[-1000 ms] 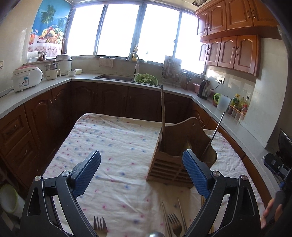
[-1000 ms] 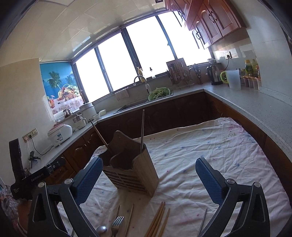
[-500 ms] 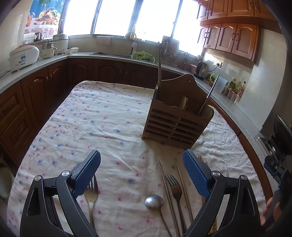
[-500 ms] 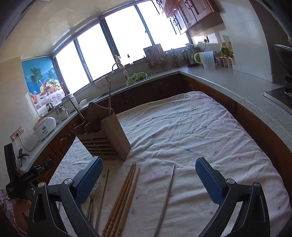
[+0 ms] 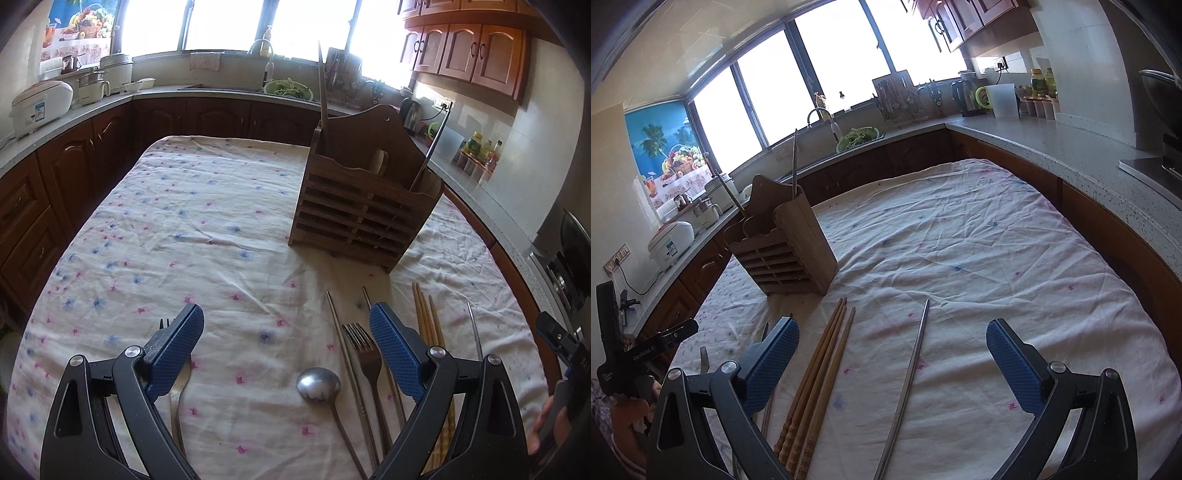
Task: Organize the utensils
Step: 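Withdraw both grippers from the holder back toward the utensils, then close the left gripper on a steel chopstick while the right gripper grasps another steel chopstick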
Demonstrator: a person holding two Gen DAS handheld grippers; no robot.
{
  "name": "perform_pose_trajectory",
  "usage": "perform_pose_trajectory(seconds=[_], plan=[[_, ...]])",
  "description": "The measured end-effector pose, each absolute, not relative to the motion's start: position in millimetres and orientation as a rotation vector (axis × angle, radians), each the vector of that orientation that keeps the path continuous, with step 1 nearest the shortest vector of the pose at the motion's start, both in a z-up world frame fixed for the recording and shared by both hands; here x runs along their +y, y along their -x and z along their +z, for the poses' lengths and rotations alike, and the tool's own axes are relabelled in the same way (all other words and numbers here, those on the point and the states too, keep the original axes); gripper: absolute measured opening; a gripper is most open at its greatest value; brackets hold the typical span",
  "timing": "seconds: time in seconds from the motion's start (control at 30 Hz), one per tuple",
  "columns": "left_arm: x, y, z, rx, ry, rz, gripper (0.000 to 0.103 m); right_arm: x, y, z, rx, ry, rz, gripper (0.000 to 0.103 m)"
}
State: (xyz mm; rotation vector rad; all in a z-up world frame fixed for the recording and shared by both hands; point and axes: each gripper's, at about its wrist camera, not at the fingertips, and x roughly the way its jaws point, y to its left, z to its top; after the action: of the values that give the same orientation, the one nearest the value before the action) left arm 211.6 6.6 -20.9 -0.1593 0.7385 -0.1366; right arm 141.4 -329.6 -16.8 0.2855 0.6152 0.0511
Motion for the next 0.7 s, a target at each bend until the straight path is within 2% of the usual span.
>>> perform_pose_trajectory(seconds=[0.27, 0.37, 0.43, 0.47, 0.67, 0.7], plan=[[-10, -228, -33, 0.801, 0.113, -0.169, 0.092, -327, -157, -28, 0.666, -0.242, 0.04, 0.101], [-19, -238, -37, 0.822, 0.09, -0.185, 0.086, -324, -167, -34, 0.695, -0.226, 0.041, 0.089], [-25, -246, -41, 0.851, 0.079, -0.198, 0.075, -322, -175, -39, 0.723, -0.213, 0.039, 0.081], [-28, -250, -43, 0.866, 0.075, -0.206, 0.073, -322, -180, -42, 0.737, -0.209, 0.041, 0.076], [-42, -269, -55, 0.93, 0.042, -0.234, 0.056, -323, -201, -58, 0.799, -0.188, 0.032, 0.06], [-44, -271, -57, 0.942, 0.033, -0.235, 0.049, -324, -204, -60, 0.81, -0.189, 0.028, 0.055]])
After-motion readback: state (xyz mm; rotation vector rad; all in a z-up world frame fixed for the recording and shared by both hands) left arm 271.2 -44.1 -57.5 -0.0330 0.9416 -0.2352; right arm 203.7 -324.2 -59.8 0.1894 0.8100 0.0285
